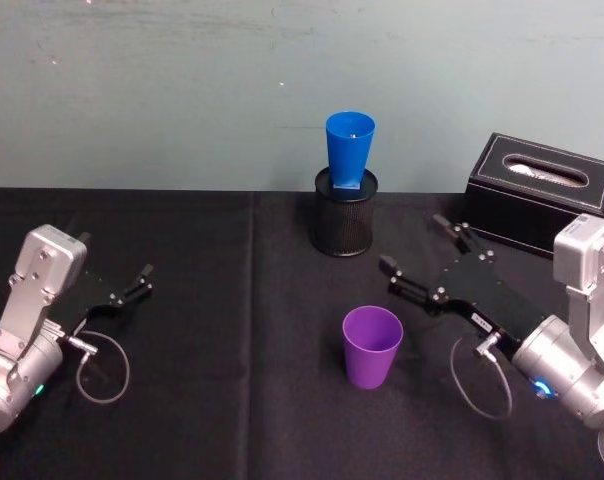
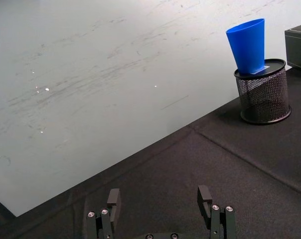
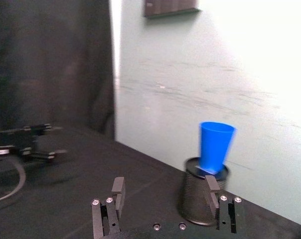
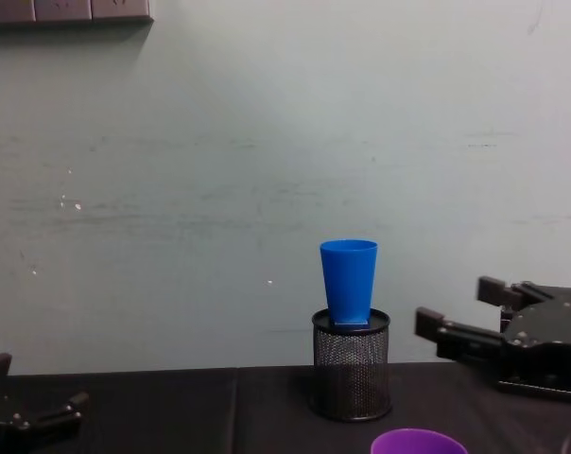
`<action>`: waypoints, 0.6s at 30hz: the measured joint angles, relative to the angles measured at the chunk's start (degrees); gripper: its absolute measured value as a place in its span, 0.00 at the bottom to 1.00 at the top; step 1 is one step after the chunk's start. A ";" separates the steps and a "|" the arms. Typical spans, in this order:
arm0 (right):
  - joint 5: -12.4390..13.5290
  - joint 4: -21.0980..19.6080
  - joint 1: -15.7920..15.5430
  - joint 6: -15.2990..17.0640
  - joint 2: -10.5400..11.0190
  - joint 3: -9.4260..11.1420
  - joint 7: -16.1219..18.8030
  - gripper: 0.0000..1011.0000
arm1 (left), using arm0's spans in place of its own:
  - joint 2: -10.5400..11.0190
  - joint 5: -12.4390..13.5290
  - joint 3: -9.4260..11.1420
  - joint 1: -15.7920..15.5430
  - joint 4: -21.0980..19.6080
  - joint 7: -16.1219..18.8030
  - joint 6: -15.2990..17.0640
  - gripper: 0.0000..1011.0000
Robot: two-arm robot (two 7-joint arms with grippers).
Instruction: Pick up one cup with a gripper and tap it against the other cup.
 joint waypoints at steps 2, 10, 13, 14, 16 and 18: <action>-0.78 -0.50 -0.85 0.69 -0.66 0.89 -2.42 0.99 | 0.00 0.00 0.00 0.00 0.00 0.00 0.00 1.00; -4.38 -1.40 -3.50 3.12 -3.54 3.87 -11.32 0.99 | 0.00 0.00 0.00 0.00 0.00 0.00 0.00 1.00; -5.34 -1.49 -4.14 4.61 -4.80 4.66 -13.91 0.99 | 0.00 0.00 0.00 0.00 0.00 0.00 0.00 1.00; -5.76 -1.49 -4.32 5.34 -5.38 4.89 -14.90 0.99 | 0.00 0.00 0.00 0.00 0.00 0.00 0.00 1.00; -6.23 -1.46 -4.45 6.20 -5.99 5.13 -15.91 0.99 | 0.00 0.00 0.00 0.00 0.00 0.00 0.00 1.00; -7.00 -1.33 -4.58 7.60 -6.88 5.42 -17.43 0.99 | 0.00 0.00 0.00 0.00 0.00 0.00 0.00 1.00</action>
